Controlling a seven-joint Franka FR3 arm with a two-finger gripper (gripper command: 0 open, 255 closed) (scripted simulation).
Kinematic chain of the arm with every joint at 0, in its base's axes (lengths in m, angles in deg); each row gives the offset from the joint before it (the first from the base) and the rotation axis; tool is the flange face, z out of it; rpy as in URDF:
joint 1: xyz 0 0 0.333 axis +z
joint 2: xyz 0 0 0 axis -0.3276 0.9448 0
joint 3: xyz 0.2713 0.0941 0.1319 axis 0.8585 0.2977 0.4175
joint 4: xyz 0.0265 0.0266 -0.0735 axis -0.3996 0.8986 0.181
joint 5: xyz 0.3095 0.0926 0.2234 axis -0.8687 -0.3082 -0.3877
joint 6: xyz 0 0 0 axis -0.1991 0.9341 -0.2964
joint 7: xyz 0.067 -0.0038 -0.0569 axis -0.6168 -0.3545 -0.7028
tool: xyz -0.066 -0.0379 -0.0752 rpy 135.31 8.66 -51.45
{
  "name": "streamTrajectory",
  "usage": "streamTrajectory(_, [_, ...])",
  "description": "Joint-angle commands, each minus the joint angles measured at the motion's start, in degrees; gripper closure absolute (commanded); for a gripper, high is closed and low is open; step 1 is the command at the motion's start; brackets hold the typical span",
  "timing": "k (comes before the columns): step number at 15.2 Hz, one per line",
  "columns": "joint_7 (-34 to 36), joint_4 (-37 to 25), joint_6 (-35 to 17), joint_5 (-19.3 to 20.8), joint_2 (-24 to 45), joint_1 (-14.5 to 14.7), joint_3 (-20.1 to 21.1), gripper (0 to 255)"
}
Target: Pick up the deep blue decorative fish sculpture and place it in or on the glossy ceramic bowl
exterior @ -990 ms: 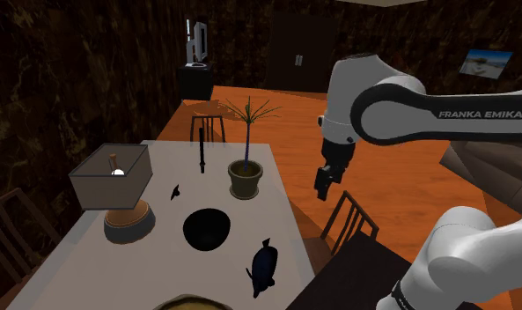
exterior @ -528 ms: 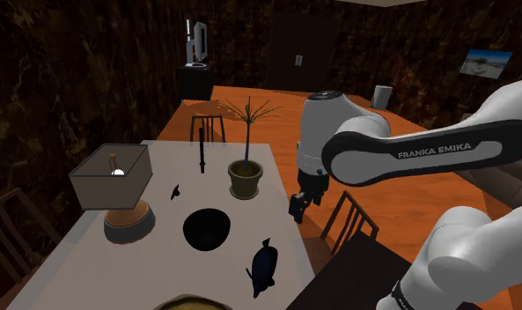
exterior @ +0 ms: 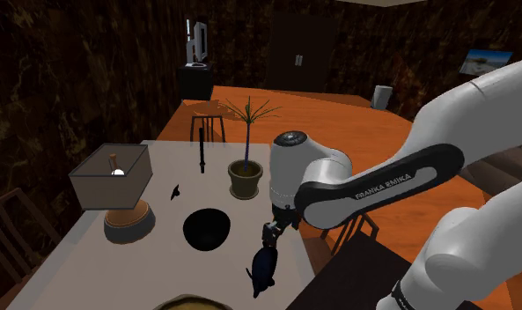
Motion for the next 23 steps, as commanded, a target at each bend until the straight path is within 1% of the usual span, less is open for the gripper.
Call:
streamTrajectory(1, [5.32,-1.98,-3.68,3.44,6.00,-2.10,3.07,0])
streamTrajectory(3, [11.50,-3.72,-6.78,8.47,11.95,-4.14,5.75,0])
streamTrajectory(4, [15.04,-4.77,-8.04,11.71,15.14,-5.00,6.78,0])
streamTrajectory(5, [18.83,-5.97,-9.04,15.36,18.46,-5.67,7.53,0])
streamTrajectory(7, [26.72,-8.79,-10.24,23.35,25.27,-5.79,7.67,0])
streamTrajectory(9, [33.90,-12.07,-10.60,30.69,31.78,-3.93,5.86,0])
streamTrajectory(11, [39.70,-15.64,-10.59,36.44,37.63,-0.92,3.02,0])
streamTrajectory(12, [42.02,-17.41,-10.53,38.66,40.22,0.59,1.64,0])
streamTrajectory(19, [45.85,-17.97,-13.86,44.48,45.17,2.74,-2.40,0])
streamTrajectory(23, [46.16,-18.04,-14.13,44.95,45.59,2.93,-2.74,0])
